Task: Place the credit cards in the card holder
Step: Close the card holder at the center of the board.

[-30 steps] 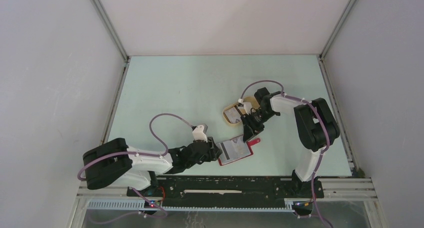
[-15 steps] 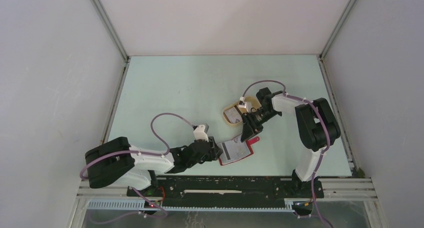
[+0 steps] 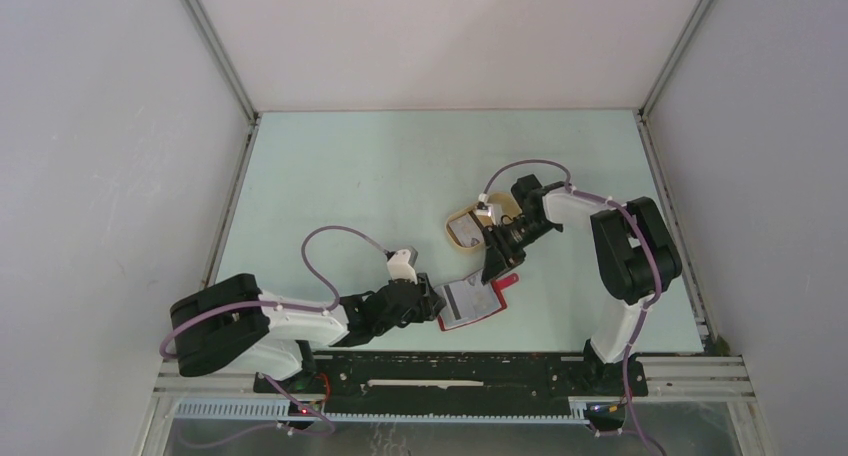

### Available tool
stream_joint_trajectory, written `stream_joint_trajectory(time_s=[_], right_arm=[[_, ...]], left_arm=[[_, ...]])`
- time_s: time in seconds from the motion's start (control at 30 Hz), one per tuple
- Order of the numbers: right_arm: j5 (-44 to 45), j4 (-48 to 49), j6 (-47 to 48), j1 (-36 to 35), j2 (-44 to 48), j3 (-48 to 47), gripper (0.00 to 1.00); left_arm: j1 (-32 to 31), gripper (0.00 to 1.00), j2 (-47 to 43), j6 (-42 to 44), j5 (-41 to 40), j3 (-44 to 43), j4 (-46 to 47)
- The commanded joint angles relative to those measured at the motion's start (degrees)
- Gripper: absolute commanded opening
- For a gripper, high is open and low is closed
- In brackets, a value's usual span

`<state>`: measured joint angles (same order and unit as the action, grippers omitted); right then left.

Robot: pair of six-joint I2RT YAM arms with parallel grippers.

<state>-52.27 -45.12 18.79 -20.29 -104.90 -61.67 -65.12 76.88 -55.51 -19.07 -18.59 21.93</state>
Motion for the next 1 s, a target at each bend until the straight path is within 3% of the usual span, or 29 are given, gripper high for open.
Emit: stream_joint_trajectory(time_s=[0.0,0.2,0.4,0.6,0.77,0.97], right_arm=[[1.36,1.20,-1.50,-1.22,1.25,-1.37,0.43],[2.30,1.50,-1.16,-1.40,2.38,-1.37,0.17],[4.29,0.35,1.85,-0.85,5.03,-1.36,0.00],[4.73,-0.36,9.46,-1.09,10.85,0.40,0.00],[4.52,-0.17,17.47,-1.16,16.48,3.12,0.00],[2.91,-0.88,24.44,-1.15,21.63,4.97,0.00]], left_arm=[[-0.36,0.46,-1.73,0.72,0.14,-1.36,2.20],[-0.36,0.51,-6.54,2.91,-1.21,0.34,2.36],[-0.27,0.67,-15.35,7.53,-3.66,2.12,-0.11],[0.18,0.88,-21.87,16.98,-3.55,3.19,1.47],[0.87,0.96,-22.27,23.02,0.42,3.82,6.28],[3.77,1.00,-20.79,23.11,6.99,3.49,8.51]])
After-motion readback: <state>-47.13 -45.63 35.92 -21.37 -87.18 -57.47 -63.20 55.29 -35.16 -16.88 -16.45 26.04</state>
